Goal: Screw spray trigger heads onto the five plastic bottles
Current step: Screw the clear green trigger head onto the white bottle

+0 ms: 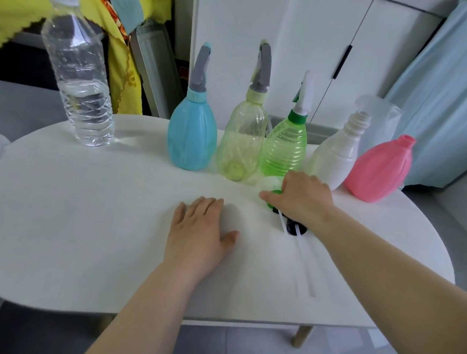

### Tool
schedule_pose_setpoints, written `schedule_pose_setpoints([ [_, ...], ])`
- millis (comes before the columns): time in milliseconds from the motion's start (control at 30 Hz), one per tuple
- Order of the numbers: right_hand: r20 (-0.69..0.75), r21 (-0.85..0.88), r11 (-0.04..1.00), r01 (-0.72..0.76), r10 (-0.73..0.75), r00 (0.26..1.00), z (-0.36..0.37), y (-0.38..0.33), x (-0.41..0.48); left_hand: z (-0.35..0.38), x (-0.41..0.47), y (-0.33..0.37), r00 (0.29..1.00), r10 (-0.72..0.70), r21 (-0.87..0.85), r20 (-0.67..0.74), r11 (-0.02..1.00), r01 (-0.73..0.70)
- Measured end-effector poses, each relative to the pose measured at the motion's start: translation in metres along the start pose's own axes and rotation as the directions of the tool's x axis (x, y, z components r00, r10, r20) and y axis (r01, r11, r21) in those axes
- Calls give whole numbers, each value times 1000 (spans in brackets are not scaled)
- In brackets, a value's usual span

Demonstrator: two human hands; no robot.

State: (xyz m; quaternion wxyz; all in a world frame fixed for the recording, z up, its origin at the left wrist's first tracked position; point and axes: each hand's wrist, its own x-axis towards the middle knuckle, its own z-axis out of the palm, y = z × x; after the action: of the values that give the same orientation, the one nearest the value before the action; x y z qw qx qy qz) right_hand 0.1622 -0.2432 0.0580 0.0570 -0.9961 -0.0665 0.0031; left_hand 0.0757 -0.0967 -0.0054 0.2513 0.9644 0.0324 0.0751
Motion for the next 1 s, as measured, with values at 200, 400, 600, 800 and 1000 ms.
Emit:
schedule_pose_setpoints([
  [200, -104, -162, 987, 2, -20, 994, 16, -10, -3, 1, 0, -1, 1000, 10, -20, -18, 1000, -10],
  [400, -131, -165, 986, -13, -9, 991, 19, -13, 2, 2, 1, -2, 999, 29, -26, -34, 999, -30],
  [600, -62, 67, 996, -60, 64, 996, 16, -6, 0, 5, 1, -4, 997, 45, -7, -58, 999, -45],
  [800, 58, 593, 797, -112, 96, 994, 8, 0, -9, 7, 2, -4, 996, 51, -1, -75, 999, -51],
  [1000, 153, 905, 376, -199, 149, 977, -7, 18, -19, 7, 5, -3, 994, 40, 3, -102, 999, -40],
])
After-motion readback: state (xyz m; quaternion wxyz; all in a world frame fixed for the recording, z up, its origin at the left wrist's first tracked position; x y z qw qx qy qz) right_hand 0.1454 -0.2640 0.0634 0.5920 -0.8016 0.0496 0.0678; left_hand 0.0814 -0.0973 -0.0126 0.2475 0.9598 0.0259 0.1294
